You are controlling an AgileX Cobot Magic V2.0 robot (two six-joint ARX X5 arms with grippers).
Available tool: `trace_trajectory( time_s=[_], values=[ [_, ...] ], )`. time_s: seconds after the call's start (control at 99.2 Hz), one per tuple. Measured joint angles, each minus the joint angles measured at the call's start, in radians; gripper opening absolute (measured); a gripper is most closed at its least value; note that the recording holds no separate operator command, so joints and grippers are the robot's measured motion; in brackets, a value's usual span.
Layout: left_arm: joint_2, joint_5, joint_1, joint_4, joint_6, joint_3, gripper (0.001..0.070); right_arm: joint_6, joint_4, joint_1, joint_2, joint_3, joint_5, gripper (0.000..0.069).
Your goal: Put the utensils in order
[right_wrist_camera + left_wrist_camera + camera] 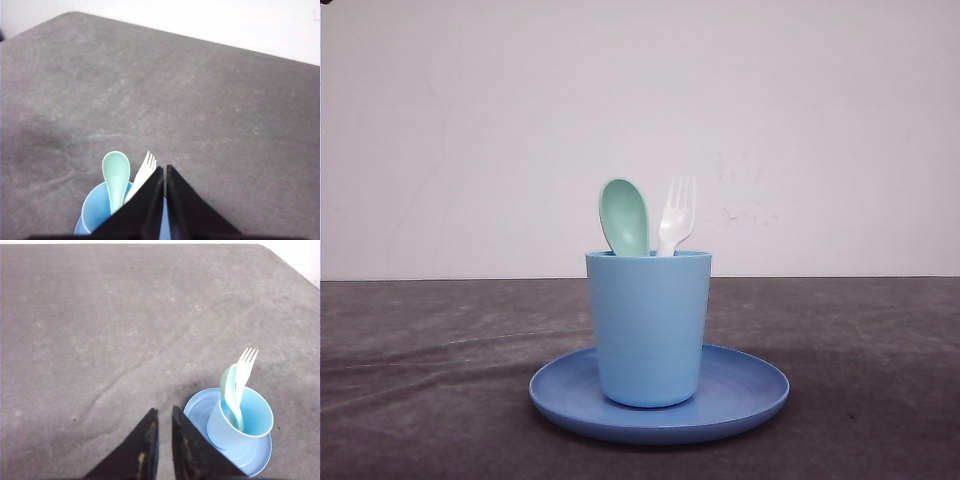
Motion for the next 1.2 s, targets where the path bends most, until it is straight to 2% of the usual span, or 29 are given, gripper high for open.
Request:
trace_trajectory(
  time_s=[0.554, 0.665, 0.756, 0.867, 0.937, 1.048, 1.199],
  values=[
    [0.0, 0.0, 0.0, 0.0, 0.003, 0.0, 0.0023, 0.0, 0.0, 0.0, 0.0, 0.0, 0.0, 0.0007],
    [-0.001, -0.005, 0.0, 0.003, 0.051, 0.0, 0.0023, 0.0, 0.0, 0.0, 0.0, 0.0, 0.0, 0.0007],
    [-0.008, -0.026, 0.013, 0.015, 0.122, 0.0, 0.0023, 0.0, 0.0, 0.0, 0.0, 0.0, 0.0, 0.0007],
    [-0.034, -0.026, 0.076, 0.08, 0.224, -0.024, 0.0023, 0.0, 0.0, 0.0, 0.0, 0.0, 0.0, 0.0007],
    [-0.065, -0.026, 0.141, 0.127, 0.264, -0.072, 0.0023, 0.0, 0.0, 0.0, 0.0, 0.0, 0.0, 0.0007],
    [-0.126, -0.018, 0.263, 0.226, 0.29, -0.191, 0.0023, 0.0, 0.0, 0.0, 0.0, 0.0, 0.0, 0.0007],
    [-0.237, 0.062, 0.424, 0.383, 0.302, -0.398, 0.0023, 0.0, 0.0, 0.0, 0.0, 0.0, 0.0, 0.0007]
  ],
)
